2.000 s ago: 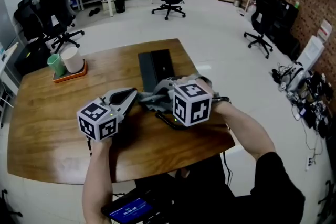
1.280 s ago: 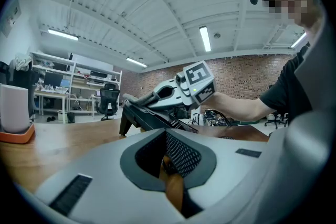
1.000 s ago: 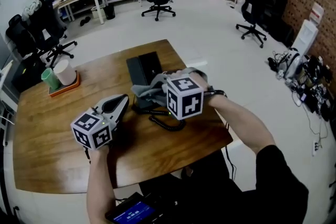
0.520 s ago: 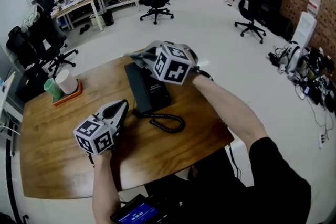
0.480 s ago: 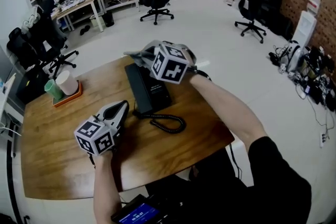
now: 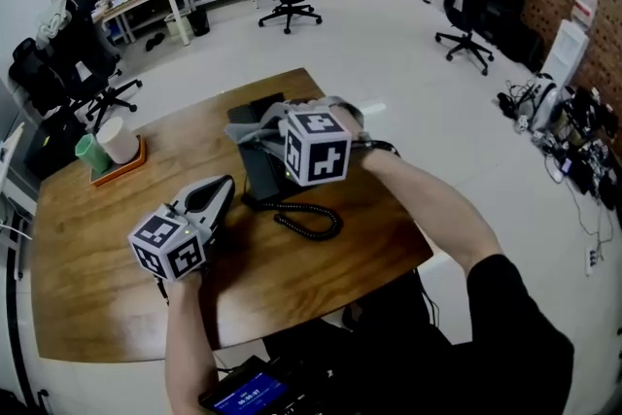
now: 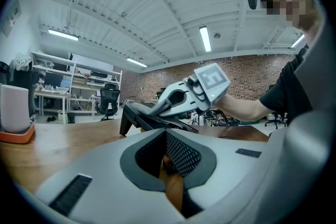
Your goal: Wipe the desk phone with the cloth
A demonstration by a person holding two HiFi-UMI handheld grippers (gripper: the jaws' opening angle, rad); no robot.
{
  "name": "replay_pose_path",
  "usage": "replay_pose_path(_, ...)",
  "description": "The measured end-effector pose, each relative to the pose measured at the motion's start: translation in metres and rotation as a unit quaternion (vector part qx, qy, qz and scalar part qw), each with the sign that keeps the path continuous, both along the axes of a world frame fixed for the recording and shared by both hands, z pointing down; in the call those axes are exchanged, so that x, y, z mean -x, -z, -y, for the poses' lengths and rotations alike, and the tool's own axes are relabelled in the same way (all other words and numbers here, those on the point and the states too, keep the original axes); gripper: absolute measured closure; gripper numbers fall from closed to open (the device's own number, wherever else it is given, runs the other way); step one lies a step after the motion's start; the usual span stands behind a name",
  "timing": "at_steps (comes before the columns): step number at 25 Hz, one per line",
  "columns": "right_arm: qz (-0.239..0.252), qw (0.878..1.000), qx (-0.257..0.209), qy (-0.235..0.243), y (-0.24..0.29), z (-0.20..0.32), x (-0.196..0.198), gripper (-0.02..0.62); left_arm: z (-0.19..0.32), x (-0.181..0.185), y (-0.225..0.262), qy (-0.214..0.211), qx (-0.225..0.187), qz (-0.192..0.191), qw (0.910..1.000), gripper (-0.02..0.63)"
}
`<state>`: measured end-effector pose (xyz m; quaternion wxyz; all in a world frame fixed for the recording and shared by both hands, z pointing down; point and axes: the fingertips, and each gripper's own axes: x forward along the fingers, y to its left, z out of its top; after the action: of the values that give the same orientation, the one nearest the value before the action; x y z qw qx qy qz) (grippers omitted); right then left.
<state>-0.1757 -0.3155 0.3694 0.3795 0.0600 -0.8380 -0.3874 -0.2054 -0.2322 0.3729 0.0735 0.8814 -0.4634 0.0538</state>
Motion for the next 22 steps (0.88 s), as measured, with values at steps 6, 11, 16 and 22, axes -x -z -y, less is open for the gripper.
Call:
replay_pose_path(6,-0.12,0.986,0.032,0.107,-0.037,-0.074,-0.05,0.571,-0.001,0.001,0.0,0.002,0.003,0.002,1.0,0.614)
replay_pose_path(11,0.071,0.996,0.039,-0.028,0.035,0.015,-0.025,0.571,0.0,0.002,-0.001,0.001,0.002,-0.002,1.0,0.614)
replay_pose_path(16,0.124,0.985,0.023,-0.114,0.046,0.08,-0.002,0.571,-0.001,0.0,-0.003,0.001,0.002,-0.006,1.0,0.614)
replay_pose_path(22,0.057,0.995,0.003,-0.08,0.02,0.055,-0.011,0.571,-0.002,-0.005,-0.001,-0.004,0.001,0.0,1.0,0.614)
